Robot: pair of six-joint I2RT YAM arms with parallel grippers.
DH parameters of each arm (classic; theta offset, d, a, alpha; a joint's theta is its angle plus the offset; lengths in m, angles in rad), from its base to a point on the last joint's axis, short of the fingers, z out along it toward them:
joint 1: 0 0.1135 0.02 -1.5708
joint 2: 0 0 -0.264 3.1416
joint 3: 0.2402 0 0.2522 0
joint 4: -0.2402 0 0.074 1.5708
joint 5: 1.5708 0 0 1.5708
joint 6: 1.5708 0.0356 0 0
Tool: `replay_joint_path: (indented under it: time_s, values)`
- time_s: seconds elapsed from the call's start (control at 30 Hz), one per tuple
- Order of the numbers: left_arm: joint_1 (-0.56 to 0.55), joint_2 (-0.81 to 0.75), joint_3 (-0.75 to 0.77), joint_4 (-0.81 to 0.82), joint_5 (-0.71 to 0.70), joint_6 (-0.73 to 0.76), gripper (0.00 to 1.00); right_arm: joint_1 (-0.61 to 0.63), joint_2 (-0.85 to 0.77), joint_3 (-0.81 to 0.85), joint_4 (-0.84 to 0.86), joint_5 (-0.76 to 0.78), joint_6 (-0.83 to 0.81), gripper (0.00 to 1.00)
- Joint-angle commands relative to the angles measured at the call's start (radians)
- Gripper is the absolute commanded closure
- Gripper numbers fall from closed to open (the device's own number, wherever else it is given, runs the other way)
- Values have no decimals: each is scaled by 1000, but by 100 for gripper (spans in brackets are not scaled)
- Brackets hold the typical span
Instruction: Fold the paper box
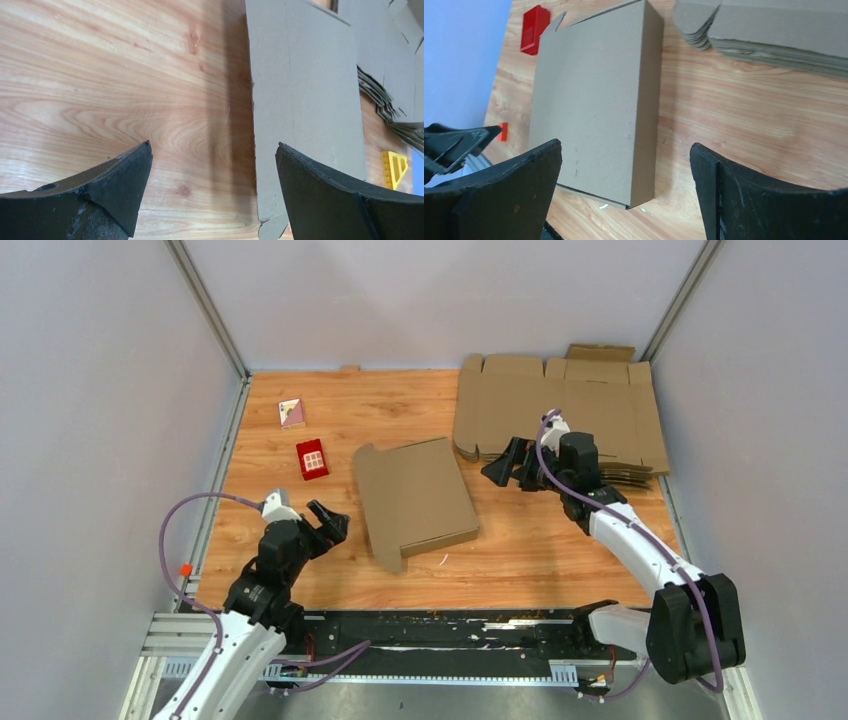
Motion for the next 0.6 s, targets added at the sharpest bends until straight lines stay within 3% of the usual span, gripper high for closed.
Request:
replay_joint_path:
  time_s: [0.0,0.2,0.27,0.4,0.57]
  values:
    - [6,-74,45,-51,-65,94,0,0,-25,59,-132,134,-37,0]
    - [6,-108,43,39,92,190,0,-2,33,53,-80,67,23,5]
    - [6,-100,41,56,102,197,0,17,39,53,-81,134,47,0]
    - [6,-58,24,123,124,264,0,115,66,105,-140,261,-57,0]
    - [6,-24,12,204,205,370,0,125,107,78,-34,143,-91,1]
